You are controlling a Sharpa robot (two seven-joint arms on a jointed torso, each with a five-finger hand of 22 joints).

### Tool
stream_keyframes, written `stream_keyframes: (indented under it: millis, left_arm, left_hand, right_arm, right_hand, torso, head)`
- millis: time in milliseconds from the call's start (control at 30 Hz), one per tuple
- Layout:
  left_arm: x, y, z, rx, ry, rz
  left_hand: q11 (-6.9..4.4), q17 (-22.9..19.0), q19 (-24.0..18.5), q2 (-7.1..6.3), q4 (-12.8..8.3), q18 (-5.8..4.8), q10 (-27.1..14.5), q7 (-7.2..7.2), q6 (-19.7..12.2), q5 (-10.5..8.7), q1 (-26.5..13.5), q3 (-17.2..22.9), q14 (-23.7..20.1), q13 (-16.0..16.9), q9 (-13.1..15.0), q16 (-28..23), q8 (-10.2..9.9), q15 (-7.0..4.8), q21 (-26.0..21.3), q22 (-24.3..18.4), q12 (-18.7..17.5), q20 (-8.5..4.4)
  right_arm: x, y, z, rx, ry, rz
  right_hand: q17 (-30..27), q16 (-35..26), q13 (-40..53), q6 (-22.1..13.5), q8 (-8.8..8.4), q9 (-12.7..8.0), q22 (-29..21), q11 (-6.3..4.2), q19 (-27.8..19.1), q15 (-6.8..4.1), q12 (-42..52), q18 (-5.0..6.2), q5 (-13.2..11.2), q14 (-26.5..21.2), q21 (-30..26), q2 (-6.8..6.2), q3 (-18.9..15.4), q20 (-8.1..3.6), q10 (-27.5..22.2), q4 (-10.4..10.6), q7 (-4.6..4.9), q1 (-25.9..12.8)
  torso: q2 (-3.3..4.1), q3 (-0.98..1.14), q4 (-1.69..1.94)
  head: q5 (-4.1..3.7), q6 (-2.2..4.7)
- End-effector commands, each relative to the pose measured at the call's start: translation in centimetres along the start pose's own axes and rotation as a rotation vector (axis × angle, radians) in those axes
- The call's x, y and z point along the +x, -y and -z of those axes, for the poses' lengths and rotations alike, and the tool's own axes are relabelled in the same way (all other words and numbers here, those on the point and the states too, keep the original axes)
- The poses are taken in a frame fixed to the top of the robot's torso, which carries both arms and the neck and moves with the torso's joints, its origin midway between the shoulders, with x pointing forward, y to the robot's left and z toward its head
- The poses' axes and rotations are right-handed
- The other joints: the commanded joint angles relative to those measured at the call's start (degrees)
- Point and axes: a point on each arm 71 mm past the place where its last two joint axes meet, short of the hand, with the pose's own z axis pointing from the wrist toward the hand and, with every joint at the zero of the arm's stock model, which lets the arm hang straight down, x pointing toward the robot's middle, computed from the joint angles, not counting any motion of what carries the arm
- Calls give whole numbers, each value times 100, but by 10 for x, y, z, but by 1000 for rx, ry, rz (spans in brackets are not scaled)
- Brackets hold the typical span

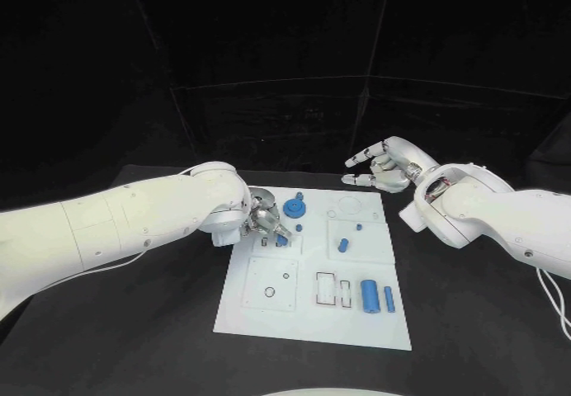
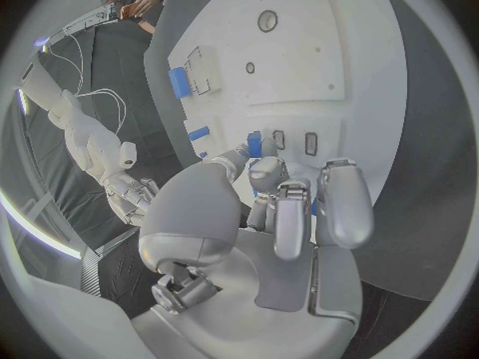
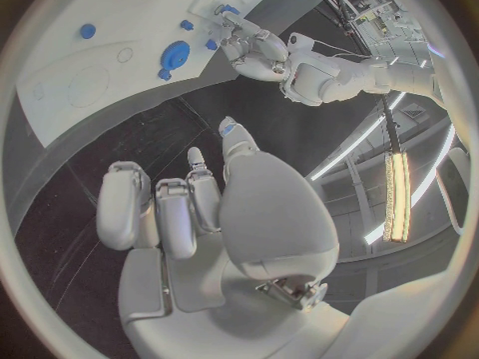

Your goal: Assemble the parts on the task board

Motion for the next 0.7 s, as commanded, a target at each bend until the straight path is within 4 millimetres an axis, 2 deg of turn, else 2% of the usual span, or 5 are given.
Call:
stream_keyframes:
  millis: [33, 233, 533, 700]
  left_arm:
    - [-1, -1, 2, 27, 56, 78]
    - [3, -9, 6, 22, 123, 40]
    - [10, -15, 3, 4, 187, -48]
    - [13, -15, 1, 1, 204, -75]
  left_hand:
    - [-13, 1509, 82, -46, -889, -59, 41, -32, 34, 5, -68, 1030, 587, 3, 27, 35, 32, 12, -14, 16, 41, 21]
    - [-19, 1509, 94, -127, -907, -65, 62, -40, 44, 5, -105, 1172, 587, 13, 55, 35, 55, 8, 5, 51, 57, 18]
    - [-26, 1509, 105, -198, -928, -68, 82, -45, 50, 7, -117, 1308, 587, 20, 74, 35, 68, 1, 16, 73, 70, 12]
    - [-27, 1509, 109, -215, -933, -70, 90, -46, 52, 7, -120, 1349, 587, 27, 79, 35, 71, 0, 23, 84, 76, 11]
  right_arm:
    - [-1, 0, 0, -1, -5, 5]
    - [-2, 1, 0, 2, -5, 6]
    - [-2, 2, 0, 3, -4, 7]
    - [-3, 2, 1, 3, -4, 7]
  right_hand:
    - [599, -26, 310, 35, 39, 0, -6, -22, -17, -44, -23, -13, 21, 393, -29, 49, 5, -5, -29, -26, -10, 14]
    - [599, -26, 310, 35, 39, 0, -6, -22, -17, -44, -23, -13, 21, 393, -29, 49, 5, -5, -29, -26, -10, 14]
    - [599, -26, 310, 35, 39, 0, -6, -22, -17, -44, -23, -13, 21, 393, -29, 49, 5, -5, -29, -26, -10, 14]
    - [599, -26, 310, 35, 39, 0, -6, -22, -17, -44, -23, -13, 21, 393, -29, 49, 5, -5, -29, -26, -10, 14]
  torso:
    - [-8, 0, 8]
    - [-11, 6, 21]
    - [0, 3, -4]
    - [3, 4, -5]
  head:
    - [11, -16]
    - [25, -29]
    - [50, -27]
    - [43, -27]
